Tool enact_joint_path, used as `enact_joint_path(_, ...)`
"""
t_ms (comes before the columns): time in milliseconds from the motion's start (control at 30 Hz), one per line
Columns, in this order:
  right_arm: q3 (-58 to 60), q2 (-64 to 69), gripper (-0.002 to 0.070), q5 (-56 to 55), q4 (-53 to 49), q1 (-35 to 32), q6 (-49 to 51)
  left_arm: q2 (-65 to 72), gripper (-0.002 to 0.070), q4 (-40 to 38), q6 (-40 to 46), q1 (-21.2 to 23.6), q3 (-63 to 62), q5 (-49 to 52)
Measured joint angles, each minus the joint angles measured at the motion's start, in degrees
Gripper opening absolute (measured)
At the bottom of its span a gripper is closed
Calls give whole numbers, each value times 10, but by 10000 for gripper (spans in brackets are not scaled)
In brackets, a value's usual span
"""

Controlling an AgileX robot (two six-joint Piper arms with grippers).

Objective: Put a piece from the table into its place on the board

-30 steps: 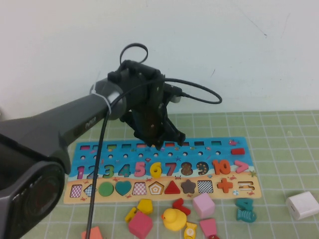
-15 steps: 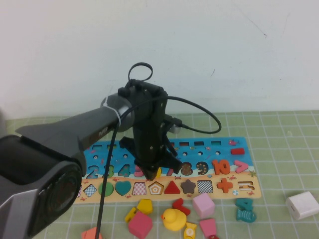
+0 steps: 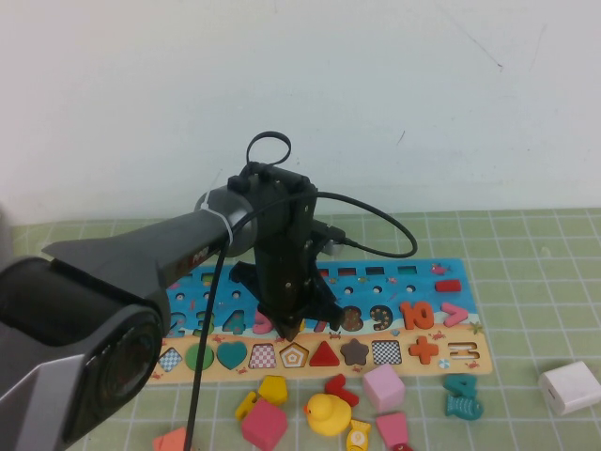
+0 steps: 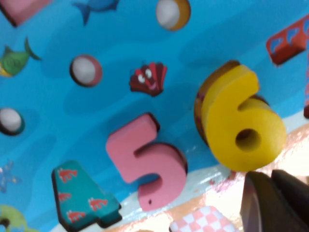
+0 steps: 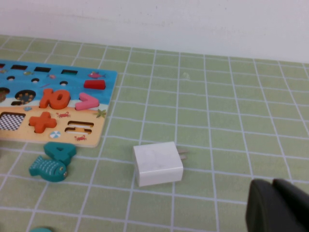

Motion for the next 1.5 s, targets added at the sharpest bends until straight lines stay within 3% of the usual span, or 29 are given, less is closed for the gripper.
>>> enact_joint_path(500, 0, 0, -1, 0, 0, 0, 0, -20, -1, -9, 22, 0, 0, -14)
enact_joint_path(833, 0, 0, -1, 0, 0, 0, 0, -220, -1, -13, 63, -12, 32, -54)
enact_joint_path(1500, 0, 0, -1, 0, 0, 0, 0, -681, -1, 7, 10, -38, 501, -207)
